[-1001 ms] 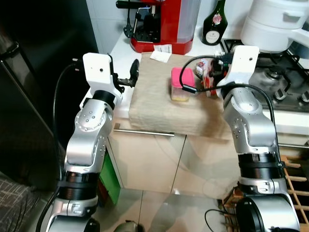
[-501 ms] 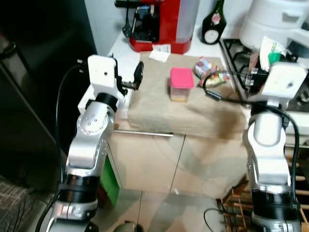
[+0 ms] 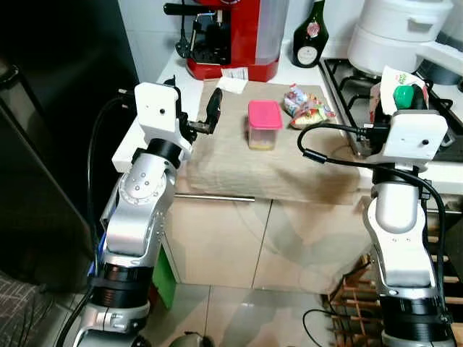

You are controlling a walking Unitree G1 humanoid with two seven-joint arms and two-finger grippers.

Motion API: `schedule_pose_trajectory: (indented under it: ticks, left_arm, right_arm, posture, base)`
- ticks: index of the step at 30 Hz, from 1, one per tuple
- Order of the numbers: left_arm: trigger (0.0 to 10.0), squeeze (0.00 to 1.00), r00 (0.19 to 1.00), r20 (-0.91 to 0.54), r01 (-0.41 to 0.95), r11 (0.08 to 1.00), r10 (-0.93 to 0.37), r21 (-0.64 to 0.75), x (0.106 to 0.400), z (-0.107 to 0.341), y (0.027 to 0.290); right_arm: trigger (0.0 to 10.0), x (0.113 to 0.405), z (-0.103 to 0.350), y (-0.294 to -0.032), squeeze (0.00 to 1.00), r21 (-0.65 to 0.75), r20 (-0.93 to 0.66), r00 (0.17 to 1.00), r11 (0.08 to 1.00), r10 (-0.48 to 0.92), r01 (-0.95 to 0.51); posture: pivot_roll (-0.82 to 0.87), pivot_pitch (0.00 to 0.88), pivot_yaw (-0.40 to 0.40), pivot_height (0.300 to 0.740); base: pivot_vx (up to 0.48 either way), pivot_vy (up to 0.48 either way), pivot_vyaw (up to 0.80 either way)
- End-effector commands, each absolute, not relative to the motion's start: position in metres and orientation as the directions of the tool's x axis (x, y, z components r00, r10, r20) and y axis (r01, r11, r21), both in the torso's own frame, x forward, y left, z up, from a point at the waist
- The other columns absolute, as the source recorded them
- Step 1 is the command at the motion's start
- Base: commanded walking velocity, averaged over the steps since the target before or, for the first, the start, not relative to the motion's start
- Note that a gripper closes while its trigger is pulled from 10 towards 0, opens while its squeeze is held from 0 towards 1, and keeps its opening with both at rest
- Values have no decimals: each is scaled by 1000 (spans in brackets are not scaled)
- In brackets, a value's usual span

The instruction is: Restocking fridge

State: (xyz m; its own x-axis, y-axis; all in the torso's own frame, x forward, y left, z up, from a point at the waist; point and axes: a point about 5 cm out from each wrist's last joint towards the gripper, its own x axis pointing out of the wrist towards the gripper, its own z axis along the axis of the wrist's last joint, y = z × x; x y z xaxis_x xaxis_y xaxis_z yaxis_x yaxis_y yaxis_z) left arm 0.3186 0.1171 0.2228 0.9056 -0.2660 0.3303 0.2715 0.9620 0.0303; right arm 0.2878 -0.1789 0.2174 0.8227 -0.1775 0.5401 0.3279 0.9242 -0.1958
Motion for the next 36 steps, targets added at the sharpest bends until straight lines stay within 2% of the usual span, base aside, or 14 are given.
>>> schedule_pose_trajectory:
  ticks: [1,18,36]
  left_arm:
    - [10000,0,905,326,282,959,-274,24,321,224,118]
    - [10000,0,896,327,311,950,-301,24,321,225,115]
    - [10000,0,894,316,329,944,-319,23,321,220,111]
  right_arm:
    - [10000,290,217,-175,0,-200,541,826,931,-156,306]
    - [10000,299,208,-168,0,-193,489,863,949,-127,249]
    - [10000,304,199,-172,0,-211,445,888,949,-118,233]
  posture:
    - [-35,0,44,740]
    - [-28,0,45,740]
    - [-36,0,47,740]
  base:
    - [-240,0,0]
    - [-283,0,0]
    - [-293,0,0]
